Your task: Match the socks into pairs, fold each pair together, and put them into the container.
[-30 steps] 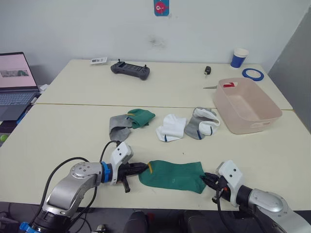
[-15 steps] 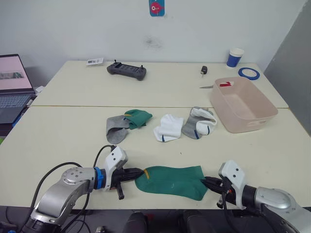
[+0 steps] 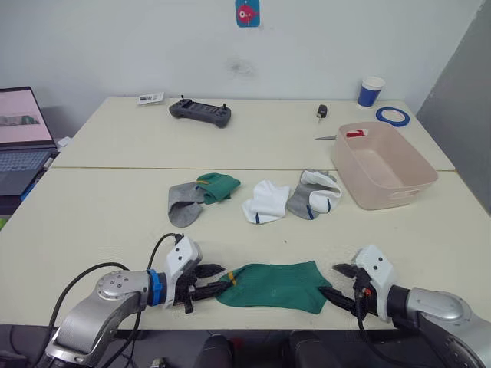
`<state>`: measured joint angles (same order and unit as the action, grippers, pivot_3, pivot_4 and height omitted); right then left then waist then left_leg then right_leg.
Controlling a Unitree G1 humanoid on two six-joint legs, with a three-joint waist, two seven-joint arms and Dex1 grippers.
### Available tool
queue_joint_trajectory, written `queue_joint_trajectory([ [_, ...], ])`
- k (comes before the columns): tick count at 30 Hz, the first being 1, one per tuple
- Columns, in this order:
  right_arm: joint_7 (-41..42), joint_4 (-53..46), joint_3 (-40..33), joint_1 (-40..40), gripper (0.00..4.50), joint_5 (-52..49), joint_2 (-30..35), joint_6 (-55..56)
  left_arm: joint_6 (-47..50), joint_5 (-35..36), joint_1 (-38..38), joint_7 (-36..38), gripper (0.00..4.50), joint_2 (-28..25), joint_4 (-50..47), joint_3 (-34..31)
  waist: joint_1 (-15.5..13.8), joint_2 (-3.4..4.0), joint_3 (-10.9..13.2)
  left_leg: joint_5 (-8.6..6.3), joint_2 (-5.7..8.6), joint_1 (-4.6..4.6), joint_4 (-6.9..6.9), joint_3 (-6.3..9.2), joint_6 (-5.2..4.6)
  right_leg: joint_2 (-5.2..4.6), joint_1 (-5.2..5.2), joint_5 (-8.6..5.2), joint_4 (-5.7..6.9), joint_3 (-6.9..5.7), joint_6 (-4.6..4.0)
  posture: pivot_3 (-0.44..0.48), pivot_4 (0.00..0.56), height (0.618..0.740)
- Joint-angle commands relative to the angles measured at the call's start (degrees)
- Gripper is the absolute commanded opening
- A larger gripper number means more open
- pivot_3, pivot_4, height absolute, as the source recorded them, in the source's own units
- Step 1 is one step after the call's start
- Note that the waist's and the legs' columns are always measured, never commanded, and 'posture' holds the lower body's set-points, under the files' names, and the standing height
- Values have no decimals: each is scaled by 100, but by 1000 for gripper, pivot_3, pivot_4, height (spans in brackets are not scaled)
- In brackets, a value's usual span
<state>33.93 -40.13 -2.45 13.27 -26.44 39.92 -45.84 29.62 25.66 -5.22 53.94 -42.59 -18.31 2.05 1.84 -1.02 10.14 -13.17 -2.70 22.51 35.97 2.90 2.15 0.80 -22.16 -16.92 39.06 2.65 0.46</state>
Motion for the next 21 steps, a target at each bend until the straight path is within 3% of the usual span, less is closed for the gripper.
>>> queue_joint_trajectory([
  [1,32,-84,-327,-89,4500,-117,-28,162,-63,-204,-72,-279,3483,-113,490,-474,0,0,0,0,-1,-1,0,1,0,0,0,1,1,0,-2,0,150,740],
  [2,34,-60,-369,-113,4500,-77,-42,282,-57,-101,-55,-313,3714,-87,504,-651,0,0,0,0,-1,-2,0,2,0,0,0,2,1,0,-4,0,150,740],
  [8,72,-102,-597,-413,4500,-212,-149,590,360,580,70,-475,3714,-73,393,-1687,-1,-10,9,0,-2,12,0,0,0,1,-10,4,-2,-9,-1,0,150,740],
  [12,32,-138,-563,-843,4500,-332,-191,540,1357,1407,995,-1176,3714,263,455,-2172,-53,-29,24,0,0,31,4,8,0,-2,-16,20,-7,-17,29,0,150,740],
  [15,21,-241,-427,-1224,4500,-359,-168,488,1869,1612,1984,-1849,3714,663,717,-2128,-108,-32,26,1,8,32,8,14,1,-3,-10,24,-8,-27,37,0,150,740],
  [21,-147,-475,-472,-1897,4500,-753,-141,33,2248,1293,3284,-2856,3714,1370,1689,-1857,-30,-36,27,1,12,32,9,4,2,1,-12,30,-11,-18,49,0,150,740],
])
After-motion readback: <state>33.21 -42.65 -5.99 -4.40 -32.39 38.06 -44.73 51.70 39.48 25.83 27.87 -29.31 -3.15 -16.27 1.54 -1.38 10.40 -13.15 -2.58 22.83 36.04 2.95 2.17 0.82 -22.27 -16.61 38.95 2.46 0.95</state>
